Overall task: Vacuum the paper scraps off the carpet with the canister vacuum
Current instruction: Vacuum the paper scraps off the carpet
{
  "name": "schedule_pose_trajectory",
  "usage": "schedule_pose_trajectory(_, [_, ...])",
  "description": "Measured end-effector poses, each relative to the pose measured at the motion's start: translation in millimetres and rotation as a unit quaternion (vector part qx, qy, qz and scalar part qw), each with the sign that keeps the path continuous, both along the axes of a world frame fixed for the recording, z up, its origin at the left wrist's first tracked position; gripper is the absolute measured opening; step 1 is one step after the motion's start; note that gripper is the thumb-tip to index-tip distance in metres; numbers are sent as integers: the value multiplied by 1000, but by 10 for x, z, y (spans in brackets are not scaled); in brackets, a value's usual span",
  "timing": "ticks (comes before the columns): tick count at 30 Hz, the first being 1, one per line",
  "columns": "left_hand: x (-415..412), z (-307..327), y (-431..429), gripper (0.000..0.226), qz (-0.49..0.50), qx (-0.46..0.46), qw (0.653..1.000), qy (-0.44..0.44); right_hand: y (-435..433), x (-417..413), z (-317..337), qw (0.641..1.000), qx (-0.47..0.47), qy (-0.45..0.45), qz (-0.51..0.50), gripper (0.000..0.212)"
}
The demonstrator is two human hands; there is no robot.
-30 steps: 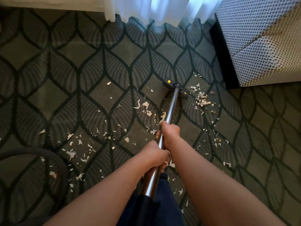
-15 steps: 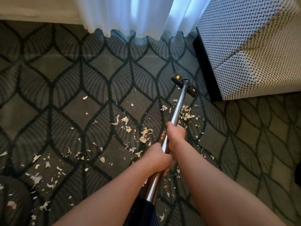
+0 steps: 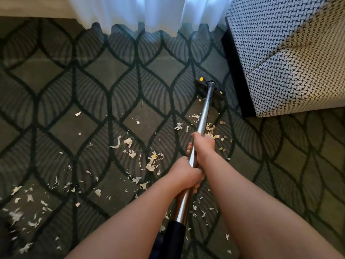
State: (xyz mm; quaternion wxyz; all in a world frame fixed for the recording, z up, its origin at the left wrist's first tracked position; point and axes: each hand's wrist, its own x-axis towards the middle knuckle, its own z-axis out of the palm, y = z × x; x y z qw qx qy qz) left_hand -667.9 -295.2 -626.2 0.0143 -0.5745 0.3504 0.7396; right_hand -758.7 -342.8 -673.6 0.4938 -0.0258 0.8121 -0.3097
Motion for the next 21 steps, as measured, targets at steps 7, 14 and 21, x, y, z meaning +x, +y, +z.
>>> schedule_pose_trajectory(7, [-34, -199, -32, 11, -16, 37, 999, 2, 25, -65, -149, 999, 37, -21, 2, 19])
schedule_pose_trajectory(14, [112, -256, 146, 30, -16, 47, 999, -13, 182, 90, -138, 998, 52, -28, 4, 21])
schedule_pose_trajectory(21, [313, -136, 329, 28, -22, 59, 998, -17, 381, 294, -40, 997, 64, -32, 9, 25])
